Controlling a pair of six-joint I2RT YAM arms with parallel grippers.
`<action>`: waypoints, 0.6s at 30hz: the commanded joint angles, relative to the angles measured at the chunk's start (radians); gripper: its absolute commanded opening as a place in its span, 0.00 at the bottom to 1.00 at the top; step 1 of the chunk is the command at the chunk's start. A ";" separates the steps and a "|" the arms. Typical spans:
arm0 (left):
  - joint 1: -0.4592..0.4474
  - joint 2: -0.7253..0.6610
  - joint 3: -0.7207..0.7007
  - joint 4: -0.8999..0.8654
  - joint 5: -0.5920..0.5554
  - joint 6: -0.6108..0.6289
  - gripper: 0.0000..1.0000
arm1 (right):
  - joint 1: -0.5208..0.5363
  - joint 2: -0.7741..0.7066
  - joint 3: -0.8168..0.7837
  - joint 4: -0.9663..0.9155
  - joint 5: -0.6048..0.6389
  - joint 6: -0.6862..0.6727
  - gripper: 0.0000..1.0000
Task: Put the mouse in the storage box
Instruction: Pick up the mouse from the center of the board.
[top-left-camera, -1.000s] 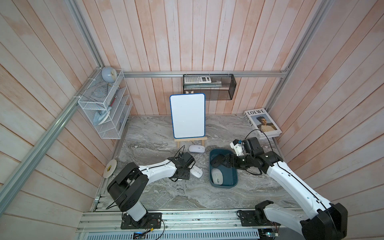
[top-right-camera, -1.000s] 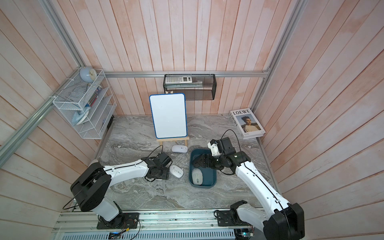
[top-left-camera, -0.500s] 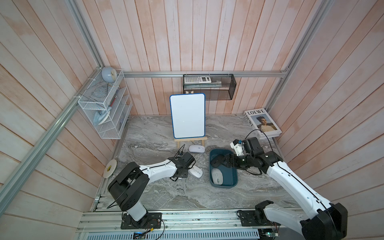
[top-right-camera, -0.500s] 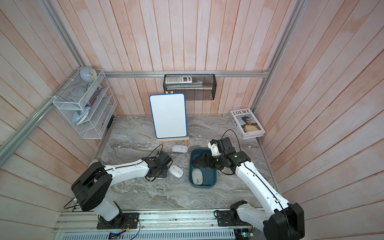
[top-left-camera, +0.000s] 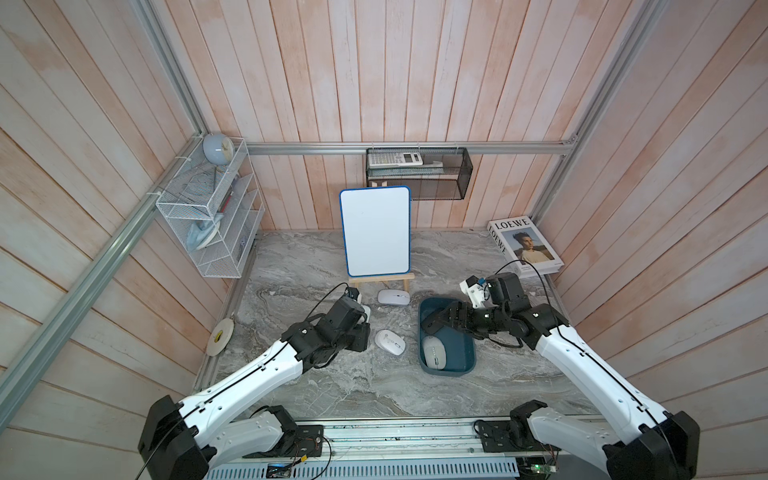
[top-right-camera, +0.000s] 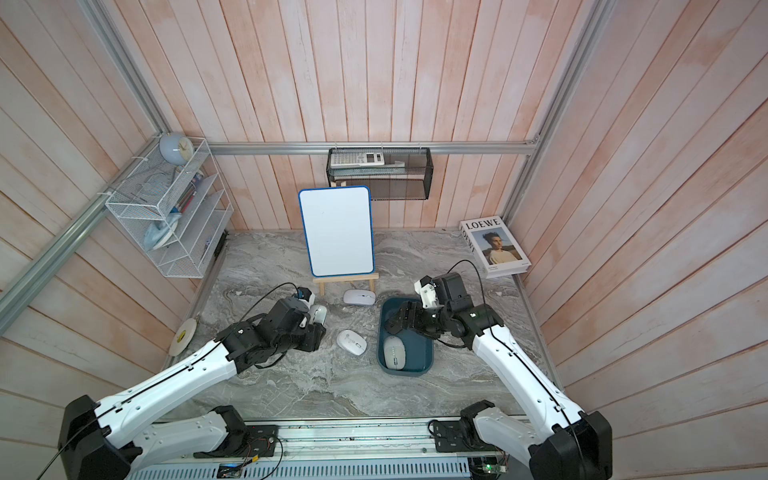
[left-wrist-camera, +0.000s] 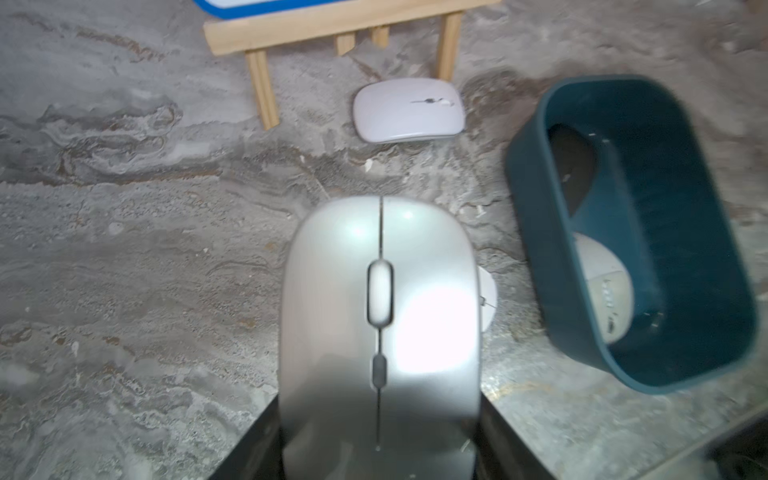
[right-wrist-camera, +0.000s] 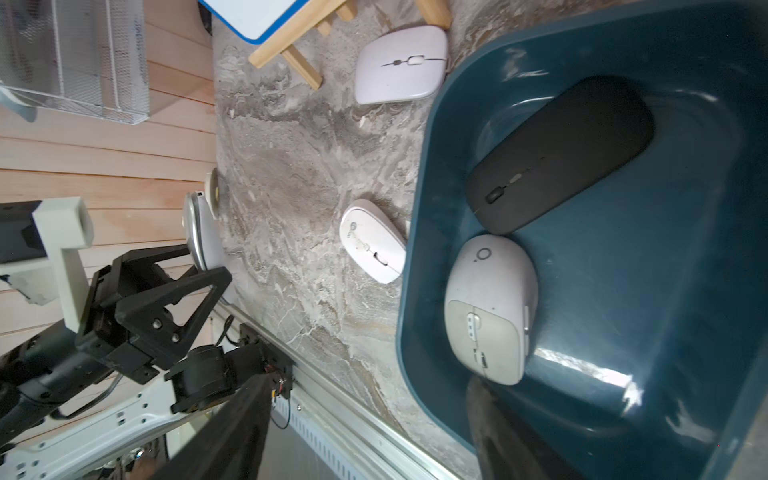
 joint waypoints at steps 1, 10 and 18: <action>0.003 -0.057 -0.001 0.031 0.106 0.077 0.52 | 0.064 0.001 0.005 0.176 -0.047 0.140 0.77; 0.001 -0.062 0.000 0.101 0.249 0.116 0.52 | 0.274 0.209 0.188 0.292 -0.073 0.240 0.77; 0.001 -0.048 0.023 0.100 0.271 0.153 0.52 | 0.293 0.303 0.238 0.334 -0.153 0.263 0.74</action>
